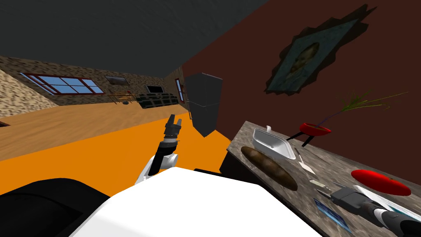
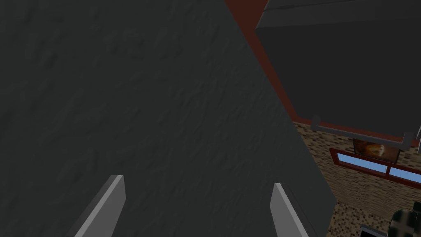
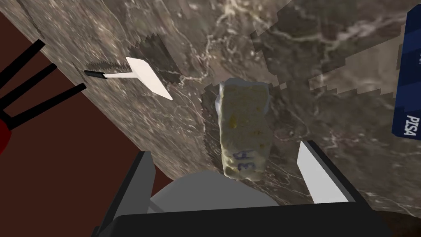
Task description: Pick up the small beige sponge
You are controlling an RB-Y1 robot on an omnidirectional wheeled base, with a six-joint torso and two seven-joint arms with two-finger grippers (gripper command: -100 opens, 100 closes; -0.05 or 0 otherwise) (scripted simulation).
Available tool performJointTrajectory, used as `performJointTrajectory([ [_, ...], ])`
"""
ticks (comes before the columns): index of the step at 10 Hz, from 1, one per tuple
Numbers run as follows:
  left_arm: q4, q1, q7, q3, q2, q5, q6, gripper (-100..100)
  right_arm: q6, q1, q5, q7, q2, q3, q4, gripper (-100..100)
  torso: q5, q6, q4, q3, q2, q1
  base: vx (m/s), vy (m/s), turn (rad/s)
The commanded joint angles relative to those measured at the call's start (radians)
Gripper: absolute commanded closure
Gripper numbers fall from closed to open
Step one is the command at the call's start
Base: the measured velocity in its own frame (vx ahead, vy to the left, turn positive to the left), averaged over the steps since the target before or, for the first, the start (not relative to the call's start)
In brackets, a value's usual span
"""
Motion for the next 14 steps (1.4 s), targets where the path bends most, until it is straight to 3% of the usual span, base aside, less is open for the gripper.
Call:
performJointTrajectory([
  [1,0.000,0.000,0.000,0.000,0.000,0.000,0.000,0,0.021,-0.007,0.000,-0.007,0.017,0.010,0.013,-100,0.000,0.000,0.000,0.000,0.000,0.000,-0.035,-0.037,0.212],
  [3,0.000,0.000,0.000,0.000,0.000,0.000,0.000,0,0.047,-0.015,-0.001,-0.016,0.038,0.022,0.030,-100,-0.001,-0.001,0.001,0.004,0.006,-0.002,-0.077,-0.053,0.255],
  [4,0.000,0.000,0.000,0.000,0.000,0.000,0.000,0,0.041,-0.001,-0.002,-0.014,0.030,0.015,0.012,-100,-0.001,0.000,0.002,0.005,0.008,-0.003,-0.042,-0.031,0.058],
  [5,0.000,0.000,0.000,0.000,0.000,0.000,0.000,0,0.046,0.000,-0.003,-0.017,0.031,0.015,0.010,100,0.000,0.001,0.002,0.004,0.007,-0.001,-0.006,-0.005,-0.010],
  [9,0.000,0.000,0.000,0.000,0.000,0.000,0.000,0,0.045,0.000,-0.002,-0.016,0.031,0.015,0.010,100,0.000,0.001,0.001,0.003,0.004,0.001,0.000,0.000,0.000],
  [10,0.000,0.000,0.000,0.000,0.000,0.000,0.000,0,0.045,0.000,-0.002,-0.016,0.031,0.015,0.010,0,0.000,0.001,0.001,0.003,0.004,0.001,0.000,0.000,0.000],
  [11,0.000,0.000,0.000,0.000,0.000,0.000,0.000,0,0.031,-0.010,-0.001,-0.011,0.025,0.015,0.020,100,0.000,0.001,0.001,0.003,0.004,0.001,0.032,0.013,-0.196],
  [13,0.000,0.000,0.000,0.000,0.000,0.000,0.000,0,0.000,0.000,0.000,0.000,0.000,0.000,0.000,100,0.001,0.004,0.001,0.002,0.003,0.004,0.076,0.054,-0.280],
  [14,0.000,0.000,0.000,0.000,0.000,0.000,0.000,0,0.011,-0.007,0.001,-0.004,0.007,0.007,0.010,100,0.002,0.003,0.001,0.001,0.001,0.006,0.040,0.037,-0.068],
])
